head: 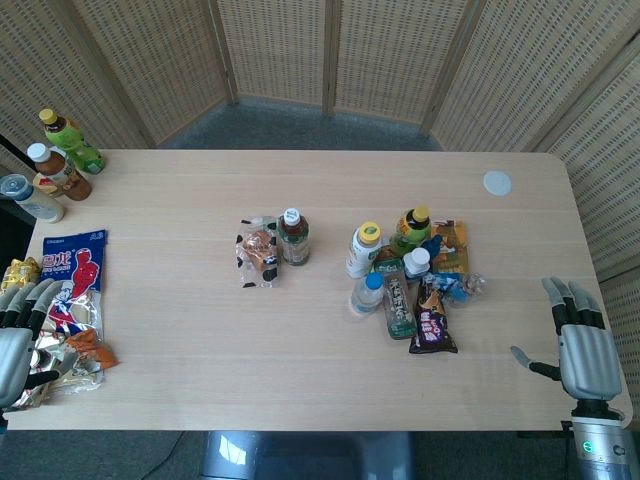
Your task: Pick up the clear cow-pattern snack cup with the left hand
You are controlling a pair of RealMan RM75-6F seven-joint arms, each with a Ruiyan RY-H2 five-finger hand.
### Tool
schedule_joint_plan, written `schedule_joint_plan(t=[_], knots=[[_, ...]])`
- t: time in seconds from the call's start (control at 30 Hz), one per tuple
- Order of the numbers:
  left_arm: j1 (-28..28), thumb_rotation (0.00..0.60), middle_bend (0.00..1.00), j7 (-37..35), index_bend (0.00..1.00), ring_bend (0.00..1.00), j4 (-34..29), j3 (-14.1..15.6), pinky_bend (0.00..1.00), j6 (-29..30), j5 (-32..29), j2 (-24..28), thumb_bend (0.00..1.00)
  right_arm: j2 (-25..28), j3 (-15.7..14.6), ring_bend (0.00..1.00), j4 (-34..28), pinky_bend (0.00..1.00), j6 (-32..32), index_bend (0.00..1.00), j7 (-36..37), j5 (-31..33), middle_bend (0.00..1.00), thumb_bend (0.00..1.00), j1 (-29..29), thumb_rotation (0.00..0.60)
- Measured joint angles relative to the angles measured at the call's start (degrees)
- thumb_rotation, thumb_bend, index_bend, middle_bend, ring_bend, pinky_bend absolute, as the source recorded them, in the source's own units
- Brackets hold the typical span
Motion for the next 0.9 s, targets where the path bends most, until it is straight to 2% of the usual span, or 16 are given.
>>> schedule_joint_plan(t=[0.27, 0.47, 0.7, 0.9], knots=[[-0.67, 0.6, 0.0, -0.21, 0.05, 0.0, 0.27, -0.36, 0.0, -1.4, -0.51, -0.06, 0.24, -0.61, -0.04, 0.0, -0.48, 0.0, -0.24, 0.0, -0.46, -0.17, 0.0, 0.15, 0.32, 0.524], [-3.09, 0.6, 0.0, 0.27, 0.01, 0.0, 0.37, -1.71, 0.0, -4.8, -2.07, 0.15, 0.24, -0.46, -0.3, 0.0, -0.76, 0.0, 1.1, 0.0, -0.14, -0.5, 0.0, 0.15, -0.56, 0.519], [-9.79, 0.6, 0.0, 2.59, 0.0, 0.0, 1.28, -4.54, 0.0, -14.85, -7.45, -0.67, 0.24, 0.3, -0.73, 0.0, -1.14, 0.0, 2.79, 0.0, 0.52, -0.8, 0.0, 0.15, -1.95, 0.518], [-17.62, 0.6, 0.0, 5.28, 0.0, 0.0, 4.93, -7.64, 0.0, -23.79, -13.57, -4.96, 0.24, 1.19, -0.85, 0.0, -1.31, 0.0, 3.12, 0.0, 1.01, -0.59, 0.0, 0.15, -2.6, 0.522]])
